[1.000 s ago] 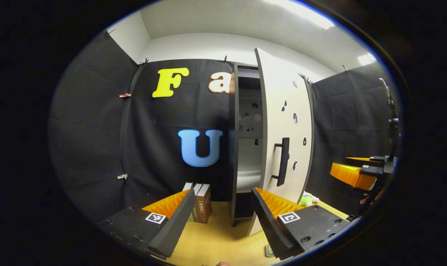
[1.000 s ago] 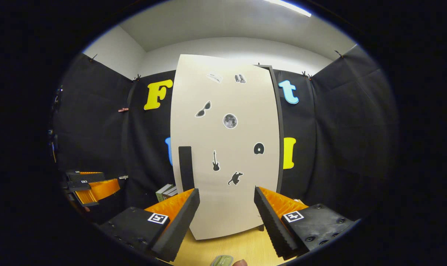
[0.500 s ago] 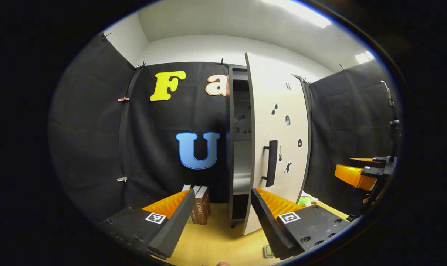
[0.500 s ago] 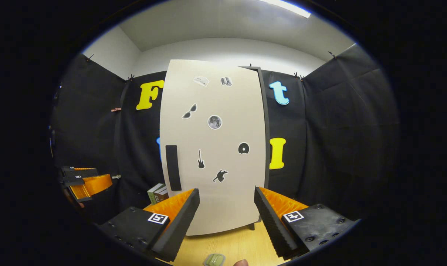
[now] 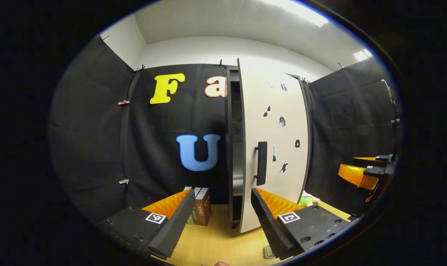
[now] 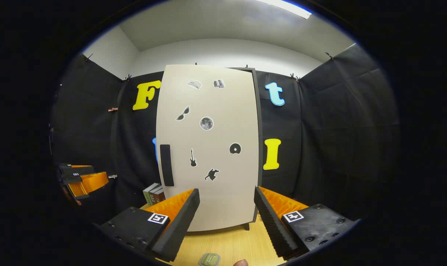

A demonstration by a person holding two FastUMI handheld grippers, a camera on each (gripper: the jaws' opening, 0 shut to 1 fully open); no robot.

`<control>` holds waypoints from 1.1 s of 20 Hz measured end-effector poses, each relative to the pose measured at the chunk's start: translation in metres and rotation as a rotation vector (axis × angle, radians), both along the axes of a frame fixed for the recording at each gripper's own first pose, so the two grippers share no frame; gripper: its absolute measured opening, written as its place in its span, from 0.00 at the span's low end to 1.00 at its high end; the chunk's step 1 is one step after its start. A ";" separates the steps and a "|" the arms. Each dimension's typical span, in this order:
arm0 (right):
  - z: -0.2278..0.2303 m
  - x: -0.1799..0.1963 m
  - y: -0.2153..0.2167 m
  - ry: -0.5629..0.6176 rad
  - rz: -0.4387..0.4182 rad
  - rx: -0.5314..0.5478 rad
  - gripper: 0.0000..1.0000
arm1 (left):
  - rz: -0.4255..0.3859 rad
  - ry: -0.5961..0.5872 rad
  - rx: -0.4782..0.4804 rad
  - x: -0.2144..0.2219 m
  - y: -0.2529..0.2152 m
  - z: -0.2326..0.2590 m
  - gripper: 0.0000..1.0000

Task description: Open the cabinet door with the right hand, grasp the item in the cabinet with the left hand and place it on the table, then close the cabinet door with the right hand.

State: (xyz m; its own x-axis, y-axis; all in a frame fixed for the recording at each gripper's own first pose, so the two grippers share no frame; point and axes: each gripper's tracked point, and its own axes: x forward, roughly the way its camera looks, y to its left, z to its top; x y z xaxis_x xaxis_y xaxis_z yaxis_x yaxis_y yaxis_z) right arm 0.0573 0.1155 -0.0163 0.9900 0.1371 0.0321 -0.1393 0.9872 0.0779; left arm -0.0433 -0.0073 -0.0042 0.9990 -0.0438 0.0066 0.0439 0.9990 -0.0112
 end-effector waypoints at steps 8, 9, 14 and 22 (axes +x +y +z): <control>-0.001 -0.002 0.001 -0.002 0.014 -0.018 0.96 | -0.002 0.014 -0.007 -0.001 -0.001 -0.003 0.95; -0.002 -0.003 0.002 -0.002 0.015 -0.021 0.96 | -0.003 0.013 -0.007 -0.001 -0.001 -0.002 0.94; -0.002 -0.006 0.003 -0.006 0.016 -0.021 0.96 | -0.009 0.012 -0.005 -0.002 -0.002 -0.001 0.95; -0.001 -0.007 0.004 -0.007 0.012 -0.022 0.96 | -0.017 0.014 -0.001 -0.003 -0.006 -0.001 0.95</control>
State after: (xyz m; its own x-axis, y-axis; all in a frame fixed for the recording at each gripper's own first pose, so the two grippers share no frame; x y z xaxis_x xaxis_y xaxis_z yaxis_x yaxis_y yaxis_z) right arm 0.0498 0.1194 -0.0169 0.9881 0.1498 0.0357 -0.1516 0.9869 0.0550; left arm -0.0464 -0.0131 -0.0053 0.9981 -0.0607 -0.0071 0.0606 0.9981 -0.0125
